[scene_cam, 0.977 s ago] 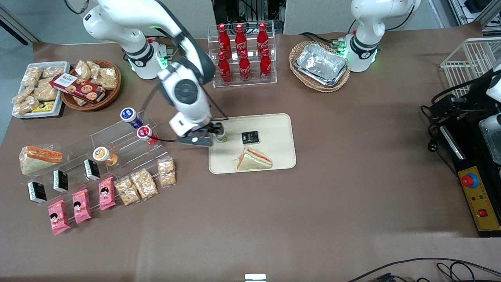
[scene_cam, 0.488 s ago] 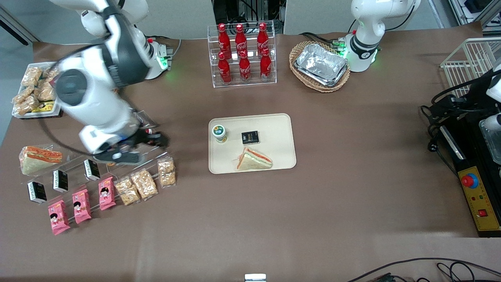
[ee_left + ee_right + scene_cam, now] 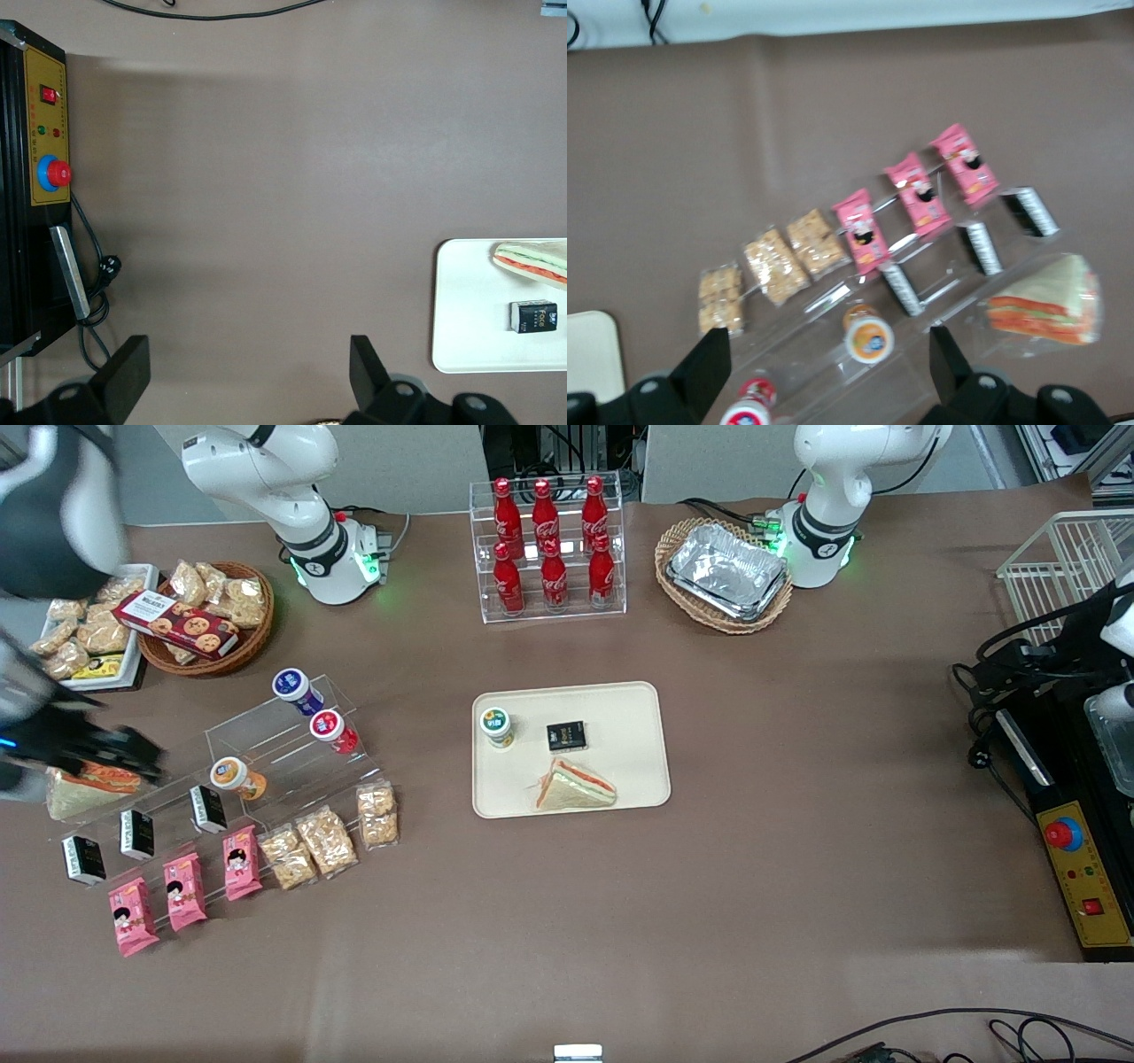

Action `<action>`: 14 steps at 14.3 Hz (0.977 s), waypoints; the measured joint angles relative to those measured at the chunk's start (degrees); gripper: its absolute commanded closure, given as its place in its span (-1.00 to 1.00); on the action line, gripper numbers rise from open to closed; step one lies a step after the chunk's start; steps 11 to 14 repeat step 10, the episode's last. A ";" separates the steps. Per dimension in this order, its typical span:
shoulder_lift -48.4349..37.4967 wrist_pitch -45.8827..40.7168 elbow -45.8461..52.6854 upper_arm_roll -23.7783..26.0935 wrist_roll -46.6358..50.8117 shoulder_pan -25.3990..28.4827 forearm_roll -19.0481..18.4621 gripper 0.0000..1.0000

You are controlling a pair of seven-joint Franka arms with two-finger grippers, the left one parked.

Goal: Place green gum on tray

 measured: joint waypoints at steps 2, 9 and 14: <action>-3.02 -1.07 0.12 0.12 -2.60 -3.65 0.00 -1.00; -6.10 -4.65 -0.41 0.87 -4.90 -5.85 0.00 -1.00; -5.94 -4.65 -0.59 0.98 -4.90 -5.85 0.00 -1.00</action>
